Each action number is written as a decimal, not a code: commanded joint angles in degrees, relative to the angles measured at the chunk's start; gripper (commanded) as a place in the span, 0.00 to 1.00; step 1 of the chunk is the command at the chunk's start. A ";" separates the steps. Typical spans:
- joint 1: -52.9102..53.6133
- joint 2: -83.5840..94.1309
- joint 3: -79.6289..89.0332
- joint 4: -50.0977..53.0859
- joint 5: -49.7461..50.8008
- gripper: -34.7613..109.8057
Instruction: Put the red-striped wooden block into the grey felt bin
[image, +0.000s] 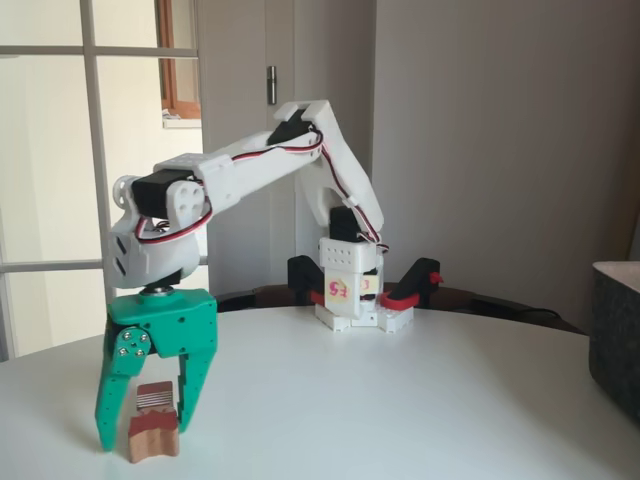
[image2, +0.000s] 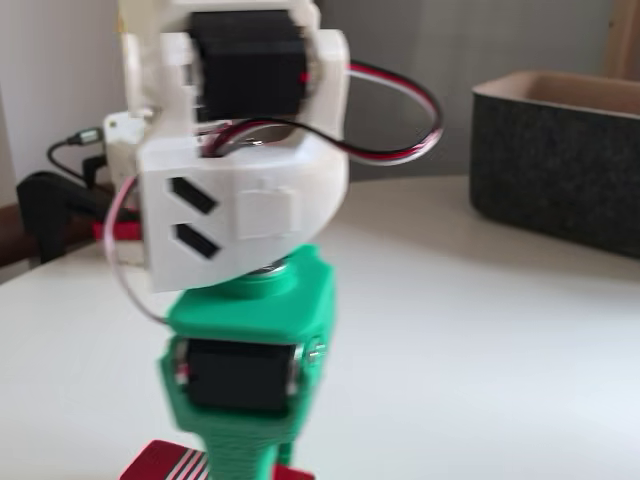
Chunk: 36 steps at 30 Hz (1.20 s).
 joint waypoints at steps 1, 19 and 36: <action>1.58 1.67 -1.05 0.35 1.23 0.36; -0.18 2.20 -2.55 0.35 -1.93 0.25; -3.16 3.78 -19.07 0.35 -0.53 0.25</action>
